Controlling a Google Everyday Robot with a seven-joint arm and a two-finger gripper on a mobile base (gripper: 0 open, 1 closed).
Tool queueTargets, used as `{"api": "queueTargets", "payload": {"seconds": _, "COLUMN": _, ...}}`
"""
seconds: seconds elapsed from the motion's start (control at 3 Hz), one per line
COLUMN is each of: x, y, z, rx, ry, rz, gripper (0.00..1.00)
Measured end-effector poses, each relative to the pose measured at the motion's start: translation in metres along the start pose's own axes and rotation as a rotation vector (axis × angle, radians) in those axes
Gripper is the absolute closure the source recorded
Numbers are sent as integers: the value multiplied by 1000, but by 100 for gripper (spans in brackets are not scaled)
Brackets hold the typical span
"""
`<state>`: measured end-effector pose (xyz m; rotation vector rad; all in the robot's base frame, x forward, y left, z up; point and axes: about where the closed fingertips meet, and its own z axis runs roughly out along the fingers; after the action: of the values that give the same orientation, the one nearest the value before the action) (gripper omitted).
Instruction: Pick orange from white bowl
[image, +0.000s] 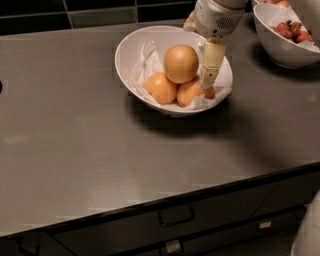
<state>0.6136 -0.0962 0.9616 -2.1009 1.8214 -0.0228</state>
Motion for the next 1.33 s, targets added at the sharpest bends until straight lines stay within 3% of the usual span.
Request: {"api": "queueTargets", "payload": {"seconds": 1.33, "x": -4, "y": -12, "z": 30, "rx": -85, "ry": -7, "rz": -9, "gripper": 12}}
